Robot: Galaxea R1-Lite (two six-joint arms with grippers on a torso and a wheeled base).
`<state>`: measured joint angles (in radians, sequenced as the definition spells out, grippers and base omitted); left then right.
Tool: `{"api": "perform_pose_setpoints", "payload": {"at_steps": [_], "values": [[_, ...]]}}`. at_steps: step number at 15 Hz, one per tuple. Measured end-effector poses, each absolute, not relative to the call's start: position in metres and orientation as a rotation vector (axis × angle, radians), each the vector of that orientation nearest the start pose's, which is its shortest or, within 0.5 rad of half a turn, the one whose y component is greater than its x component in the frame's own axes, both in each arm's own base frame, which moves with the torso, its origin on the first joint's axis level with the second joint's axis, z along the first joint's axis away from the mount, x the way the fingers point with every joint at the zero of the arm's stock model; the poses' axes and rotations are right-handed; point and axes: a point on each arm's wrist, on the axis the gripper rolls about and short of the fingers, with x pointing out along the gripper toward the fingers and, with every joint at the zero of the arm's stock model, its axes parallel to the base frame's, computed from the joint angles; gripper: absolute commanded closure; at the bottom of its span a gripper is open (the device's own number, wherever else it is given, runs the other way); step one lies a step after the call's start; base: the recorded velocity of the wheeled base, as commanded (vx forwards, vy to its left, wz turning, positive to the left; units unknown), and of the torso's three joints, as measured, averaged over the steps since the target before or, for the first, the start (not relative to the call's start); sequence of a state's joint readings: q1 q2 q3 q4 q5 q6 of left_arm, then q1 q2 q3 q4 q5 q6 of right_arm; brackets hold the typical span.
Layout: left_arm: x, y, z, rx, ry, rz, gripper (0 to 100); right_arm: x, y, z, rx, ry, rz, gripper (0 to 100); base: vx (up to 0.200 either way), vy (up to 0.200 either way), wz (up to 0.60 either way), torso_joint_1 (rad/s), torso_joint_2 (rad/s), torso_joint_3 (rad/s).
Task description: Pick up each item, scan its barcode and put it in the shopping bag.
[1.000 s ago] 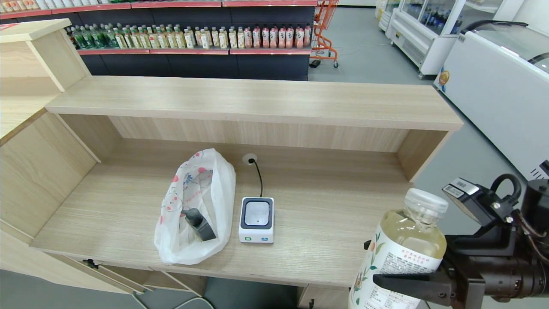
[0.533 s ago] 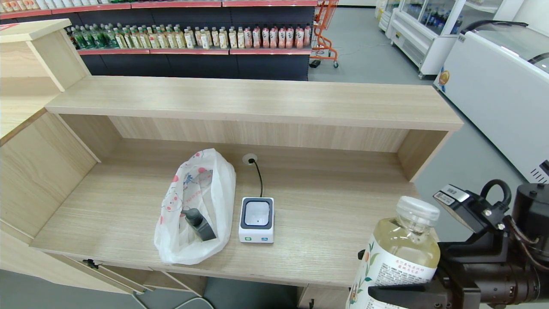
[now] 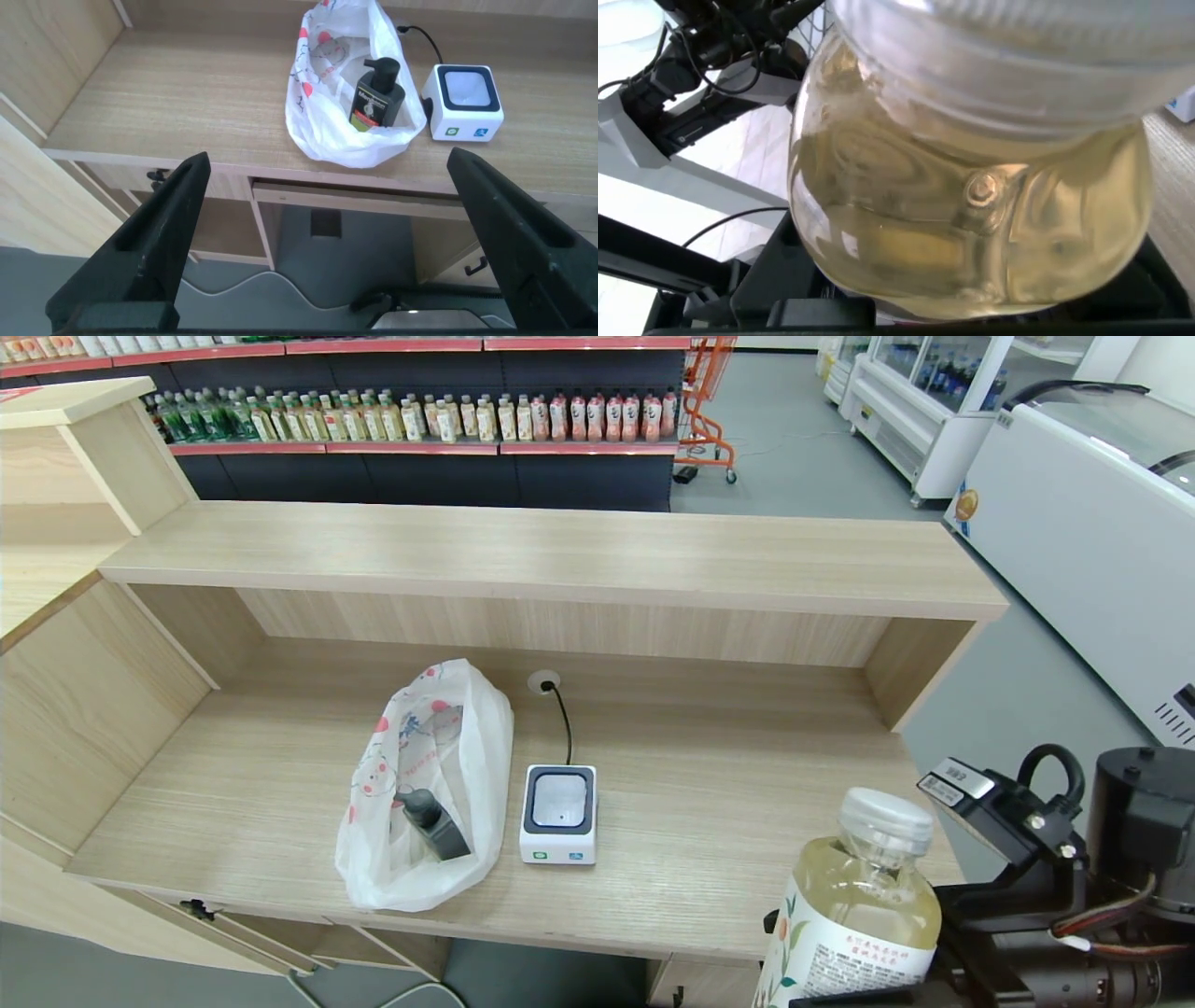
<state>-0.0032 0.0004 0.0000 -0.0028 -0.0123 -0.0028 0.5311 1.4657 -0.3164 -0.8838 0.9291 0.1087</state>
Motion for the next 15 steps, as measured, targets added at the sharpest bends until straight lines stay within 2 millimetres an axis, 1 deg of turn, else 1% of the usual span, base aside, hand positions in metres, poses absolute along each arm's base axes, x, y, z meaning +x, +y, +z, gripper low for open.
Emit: {"api": "perform_pose_setpoints", "payload": {"at_steps": [7, 15], "values": [[-0.023, 0.000, 0.076, -0.003, -0.002, -0.015, 0, 0.166, 0.128, 0.139, 0.179, 0.433, 1.431, 100, 0.000, 0.000, 0.00, 0.000, 0.00, 0.000], [-0.023, 0.000, 0.076, -0.003, -0.002, -0.016, 0, 0.169, 0.138, 0.132, 0.172, 0.467, 1.419, 100, 0.000, 0.000, 0.00, 0.000, 0.00, 0.000]]}}
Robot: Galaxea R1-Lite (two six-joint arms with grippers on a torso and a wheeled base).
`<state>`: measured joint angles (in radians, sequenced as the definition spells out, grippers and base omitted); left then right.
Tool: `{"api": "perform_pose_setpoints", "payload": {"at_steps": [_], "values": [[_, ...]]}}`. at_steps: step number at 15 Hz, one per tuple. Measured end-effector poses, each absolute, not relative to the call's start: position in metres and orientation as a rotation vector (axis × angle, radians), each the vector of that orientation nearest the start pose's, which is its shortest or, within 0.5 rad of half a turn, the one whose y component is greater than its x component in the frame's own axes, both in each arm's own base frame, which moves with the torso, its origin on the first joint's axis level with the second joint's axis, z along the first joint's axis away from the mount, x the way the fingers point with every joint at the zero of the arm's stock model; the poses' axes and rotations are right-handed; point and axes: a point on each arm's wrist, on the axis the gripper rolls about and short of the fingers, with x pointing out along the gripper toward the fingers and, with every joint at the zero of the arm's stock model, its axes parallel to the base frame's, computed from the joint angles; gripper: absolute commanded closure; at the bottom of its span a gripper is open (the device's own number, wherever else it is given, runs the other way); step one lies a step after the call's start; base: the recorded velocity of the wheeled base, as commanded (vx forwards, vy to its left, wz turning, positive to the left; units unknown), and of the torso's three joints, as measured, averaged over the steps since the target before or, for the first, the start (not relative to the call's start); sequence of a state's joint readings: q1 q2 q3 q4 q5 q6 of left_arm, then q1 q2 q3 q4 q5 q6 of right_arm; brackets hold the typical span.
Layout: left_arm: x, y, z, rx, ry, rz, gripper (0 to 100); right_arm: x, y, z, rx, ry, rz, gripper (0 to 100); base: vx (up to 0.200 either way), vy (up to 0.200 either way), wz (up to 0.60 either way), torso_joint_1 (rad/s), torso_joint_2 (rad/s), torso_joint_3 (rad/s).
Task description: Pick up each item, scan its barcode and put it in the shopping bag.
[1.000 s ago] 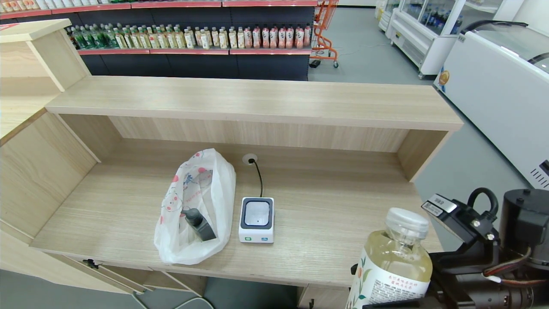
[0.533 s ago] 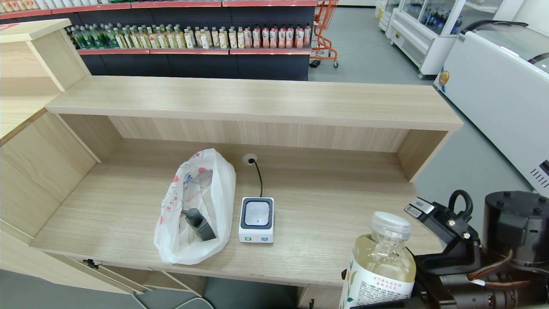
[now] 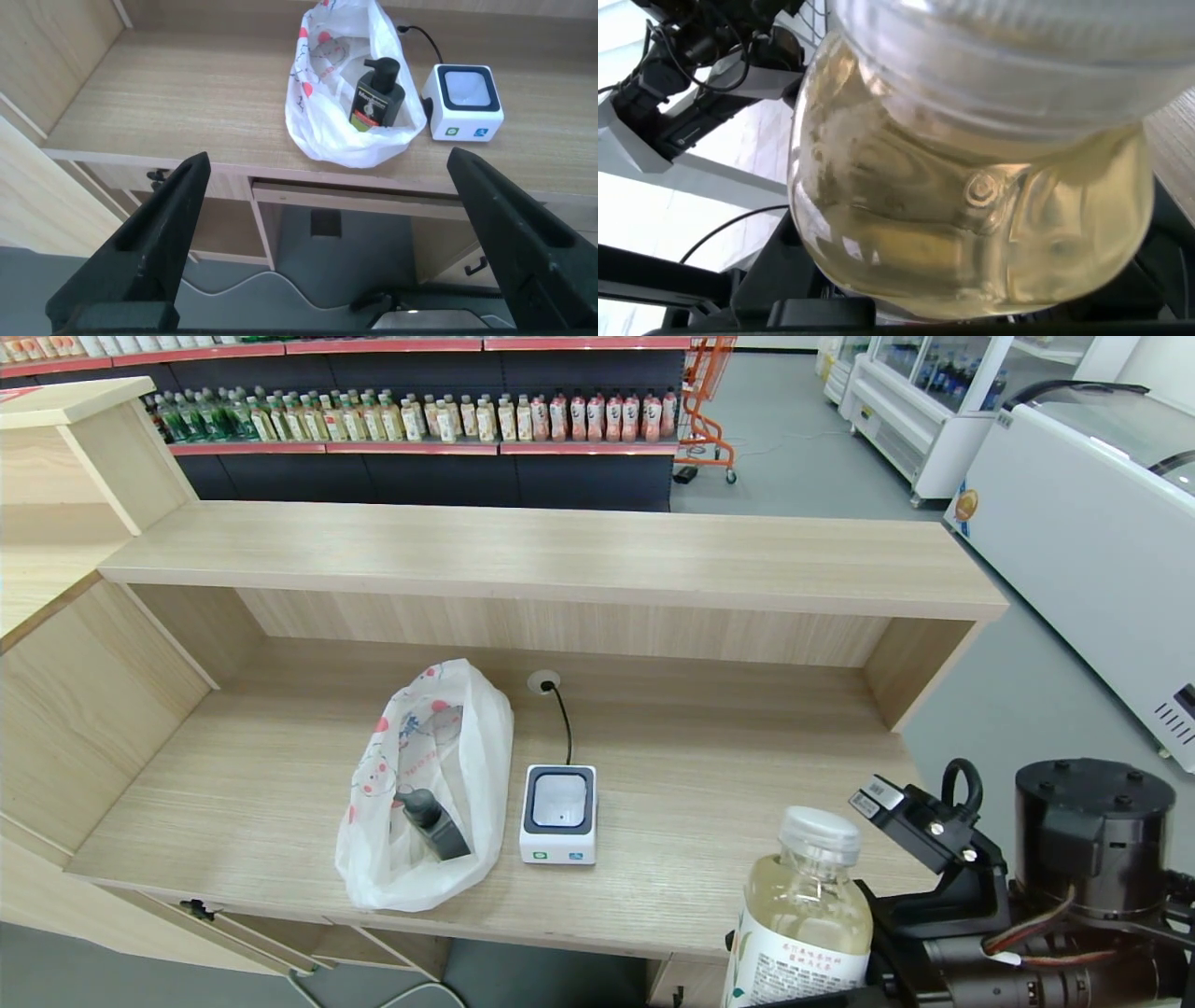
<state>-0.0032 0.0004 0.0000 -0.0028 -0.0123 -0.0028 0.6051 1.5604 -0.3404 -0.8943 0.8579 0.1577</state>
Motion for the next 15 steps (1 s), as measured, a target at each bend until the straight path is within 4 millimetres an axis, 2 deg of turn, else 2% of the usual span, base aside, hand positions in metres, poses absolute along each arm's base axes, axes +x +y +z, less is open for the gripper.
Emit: {"api": "perform_pose_setpoints", "payload": {"at_steps": [15], "values": [[-0.023, 0.000, 0.076, -0.003, -0.002, -0.016, 0, 0.179, 0.144, 0.154, 0.275, 0.462, 1.385, 100, 0.000, 0.000, 0.00, 0.000, 0.00, 0.000]]}}
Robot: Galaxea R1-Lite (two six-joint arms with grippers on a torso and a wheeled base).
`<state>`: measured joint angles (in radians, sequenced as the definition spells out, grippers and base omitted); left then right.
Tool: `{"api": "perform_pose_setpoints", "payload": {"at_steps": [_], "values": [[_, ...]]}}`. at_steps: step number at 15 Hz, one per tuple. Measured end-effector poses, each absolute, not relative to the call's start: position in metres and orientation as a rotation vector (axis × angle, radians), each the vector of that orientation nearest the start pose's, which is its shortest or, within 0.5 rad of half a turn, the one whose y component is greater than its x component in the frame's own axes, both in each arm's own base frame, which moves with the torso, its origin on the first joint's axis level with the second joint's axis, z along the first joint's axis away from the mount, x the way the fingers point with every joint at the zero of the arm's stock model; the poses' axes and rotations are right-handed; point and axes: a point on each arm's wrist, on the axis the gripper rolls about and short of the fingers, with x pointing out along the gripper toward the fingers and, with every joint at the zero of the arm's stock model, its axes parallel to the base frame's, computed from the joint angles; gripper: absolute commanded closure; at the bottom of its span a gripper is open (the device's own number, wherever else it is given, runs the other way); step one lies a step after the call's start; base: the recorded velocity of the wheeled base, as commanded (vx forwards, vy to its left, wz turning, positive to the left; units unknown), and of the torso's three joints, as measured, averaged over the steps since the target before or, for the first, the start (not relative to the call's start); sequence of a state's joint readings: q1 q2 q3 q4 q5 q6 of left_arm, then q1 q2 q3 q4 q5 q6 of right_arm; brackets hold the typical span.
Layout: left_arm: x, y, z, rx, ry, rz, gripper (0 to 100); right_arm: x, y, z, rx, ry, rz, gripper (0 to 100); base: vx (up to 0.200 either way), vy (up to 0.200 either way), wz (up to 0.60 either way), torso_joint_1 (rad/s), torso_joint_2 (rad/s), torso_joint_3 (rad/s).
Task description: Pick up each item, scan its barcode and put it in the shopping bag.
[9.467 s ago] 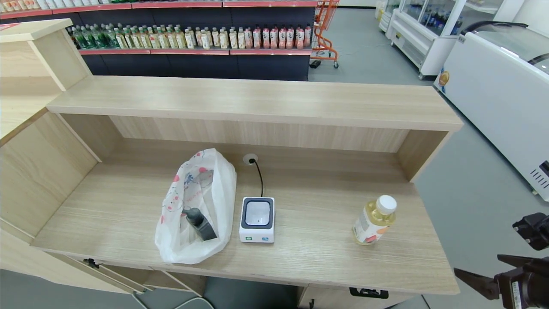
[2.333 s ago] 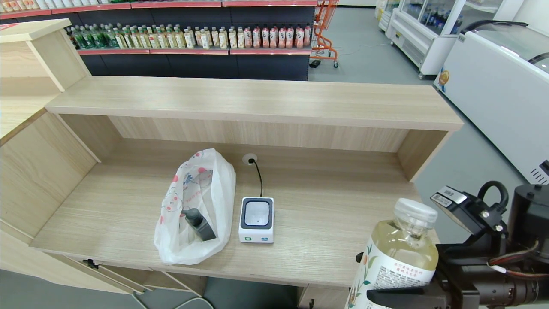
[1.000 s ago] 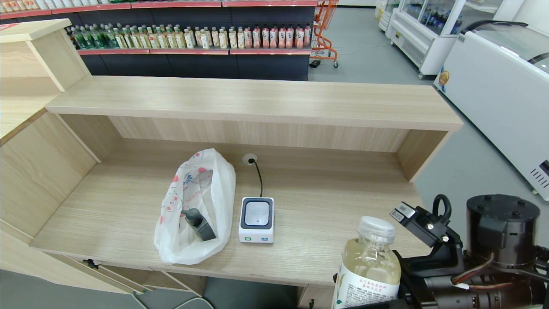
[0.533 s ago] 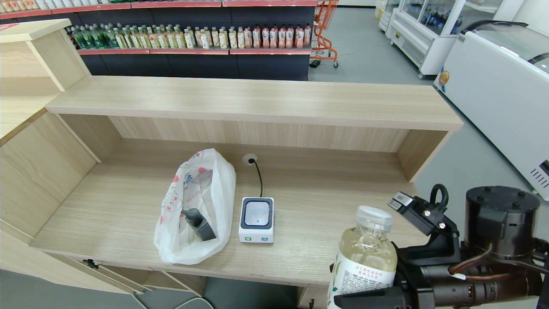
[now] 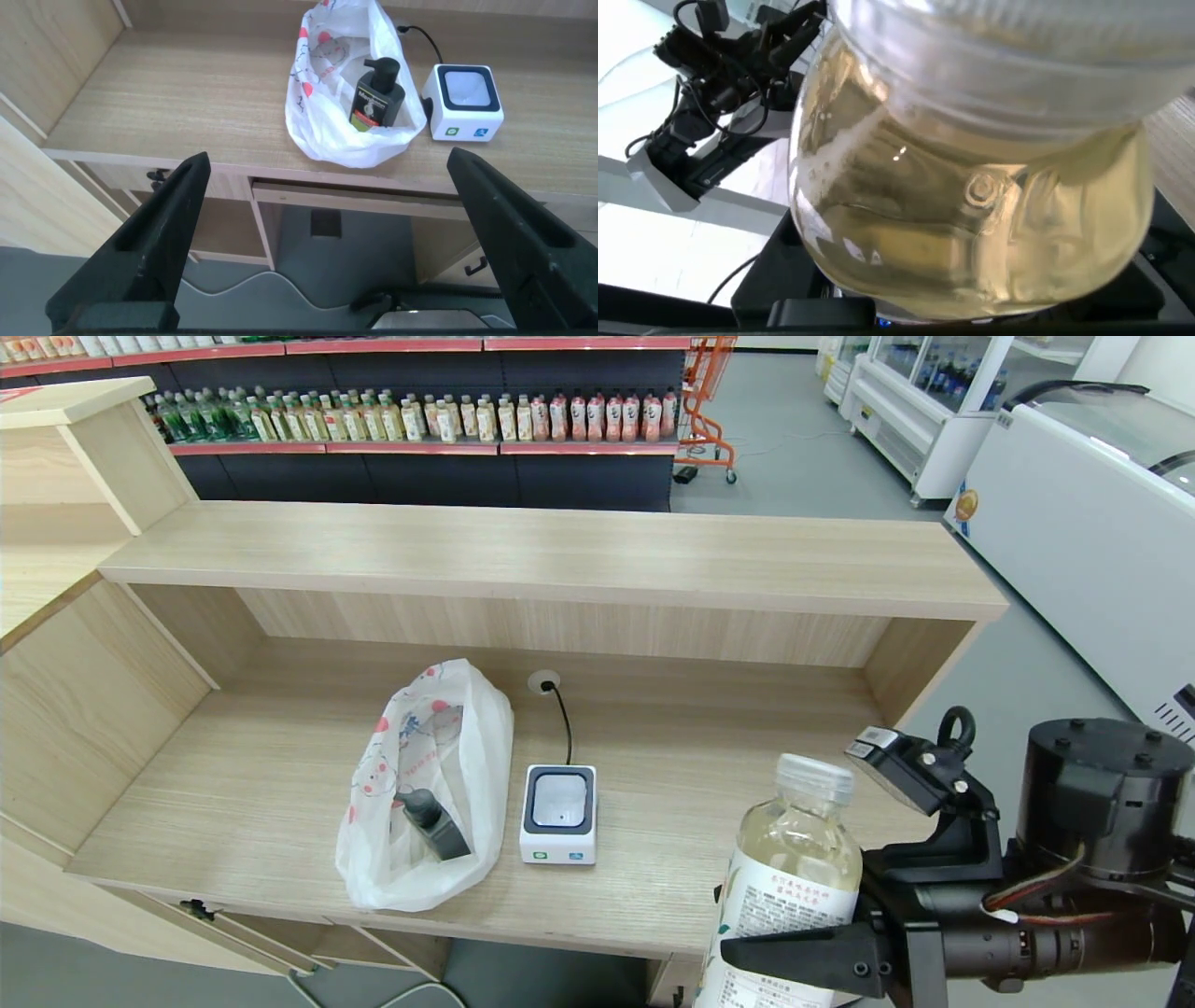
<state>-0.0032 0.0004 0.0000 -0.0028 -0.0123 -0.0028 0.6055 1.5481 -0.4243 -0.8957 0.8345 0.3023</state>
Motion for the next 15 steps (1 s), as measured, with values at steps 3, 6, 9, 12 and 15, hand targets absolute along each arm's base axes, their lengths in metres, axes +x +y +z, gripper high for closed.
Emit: {"api": "perform_pose_setpoints", "payload": {"at_steps": [3, 6, 9, 12, 15], "values": [[-0.023, 0.000, 0.076, -0.003, -0.002, -0.015, 0, 0.177, 0.146, 0.156, 0.274, 0.453, 1.379, 100, 0.000, 0.000, 0.00, 0.000, 0.00, 0.000], [-0.023, 0.000, 0.076, -0.002, -0.002, -0.015, 0, 0.178, 0.143, 0.162, 0.112, 0.265, 1.373, 100, 0.000, 0.000, 0.00, 0.000, 0.00, 0.000], [-0.023, 0.000, 0.076, -0.003, -0.002, -0.015, 0, 0.191, 0.134, 0.163, -0.348, -0.108, 1.280, 100, 0.000, 0.000, 0.00, 0.000, 0.00, 0.000], [-0.023, 0.000, 0.076, -0.003, -0.002, -0.015, 0, 0.206, 0.125, 0.167, -0.639, -0.244, 1.034, 100, 0.000, 0.000, 0.00, 0.000, 0.00, 0.000], [-0.023, 0.000, 0.076, -0.003, -0.002, -0.016, 0, 0.209, 0.125, 0.175, -0.790, -0.383, 0.924, 100, 0.000, 0.000, 0.00, 0.000, 0.00, 0.000]]}}
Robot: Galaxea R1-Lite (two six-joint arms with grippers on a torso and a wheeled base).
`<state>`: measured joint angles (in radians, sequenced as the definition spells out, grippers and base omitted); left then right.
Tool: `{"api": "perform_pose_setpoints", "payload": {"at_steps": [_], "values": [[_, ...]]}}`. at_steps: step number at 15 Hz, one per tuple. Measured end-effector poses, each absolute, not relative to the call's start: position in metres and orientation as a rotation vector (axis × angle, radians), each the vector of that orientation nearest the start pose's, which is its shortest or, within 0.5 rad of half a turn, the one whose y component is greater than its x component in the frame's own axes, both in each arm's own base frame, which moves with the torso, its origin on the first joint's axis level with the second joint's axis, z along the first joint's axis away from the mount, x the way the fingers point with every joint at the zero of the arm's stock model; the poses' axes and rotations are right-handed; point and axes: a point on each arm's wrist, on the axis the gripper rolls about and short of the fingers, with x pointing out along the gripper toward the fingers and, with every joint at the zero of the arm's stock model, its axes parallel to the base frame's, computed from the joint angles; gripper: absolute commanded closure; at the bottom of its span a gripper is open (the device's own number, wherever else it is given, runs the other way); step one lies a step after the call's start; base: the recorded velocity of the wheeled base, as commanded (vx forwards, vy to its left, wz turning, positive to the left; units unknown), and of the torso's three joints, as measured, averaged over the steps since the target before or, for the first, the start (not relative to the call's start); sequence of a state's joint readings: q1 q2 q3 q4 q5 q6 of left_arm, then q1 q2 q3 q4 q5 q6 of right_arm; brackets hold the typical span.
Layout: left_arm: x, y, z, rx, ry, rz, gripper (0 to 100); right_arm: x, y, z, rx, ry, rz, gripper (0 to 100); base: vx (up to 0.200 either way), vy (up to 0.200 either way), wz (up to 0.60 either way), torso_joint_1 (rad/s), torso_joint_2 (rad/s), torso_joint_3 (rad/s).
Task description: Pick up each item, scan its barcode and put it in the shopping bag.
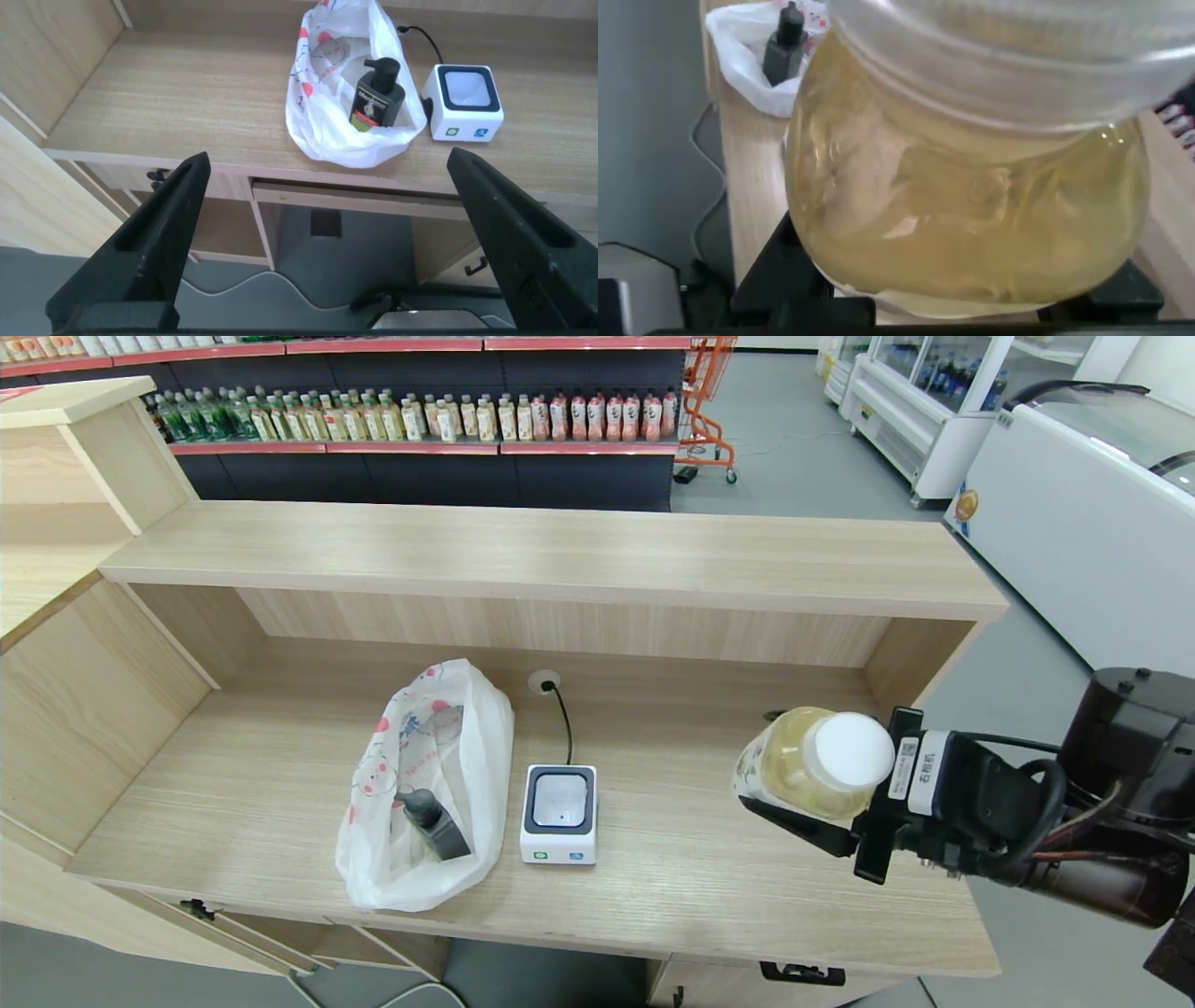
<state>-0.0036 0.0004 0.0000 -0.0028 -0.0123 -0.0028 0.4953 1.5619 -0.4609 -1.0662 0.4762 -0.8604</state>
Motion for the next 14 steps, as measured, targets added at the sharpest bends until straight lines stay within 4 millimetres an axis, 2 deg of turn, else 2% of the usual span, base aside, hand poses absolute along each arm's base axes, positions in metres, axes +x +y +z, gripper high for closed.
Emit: {"api": "perform_pose_setpoints", "payload": {"at_steps": [4, 6, 8, 14], "values": [[-0.023, 0.000, 0.076, -0.003, -0.002, -0.015, 0, 0.207, 0.126, 0.172, -0.992, -0.478, 0.884, 100, 0.000, 0.000, 0.00, 0.000, 0.00, 0.000], [-0.023, 0.000, 0.076, -0.002, -0.002, -0.016, 0, 0.206, 0.126, 0.167, -1.036, -0.472, 0.865, 100, 0.000, 0.000, 0.00, 0.000, 0.00, 0.000], [-0.023, 0.000, 0.076, -0.003, -0.002, -0.015, 0, 0.201, 0.125, 0.160, -1.051, -0.446, 0.856, 100, 0.000, 0.000, 0.00, 0.000, 0.00, 0.000], [-0.023, 0.000, 0.076, -0.002, -0.002, -0.016, 0, 0.196, 0.128, 0.157, -1.069, -0.466, 0.863, 100, 0.000, 0.000, 0.00, 0.000, 0.00, 0.000]]}}
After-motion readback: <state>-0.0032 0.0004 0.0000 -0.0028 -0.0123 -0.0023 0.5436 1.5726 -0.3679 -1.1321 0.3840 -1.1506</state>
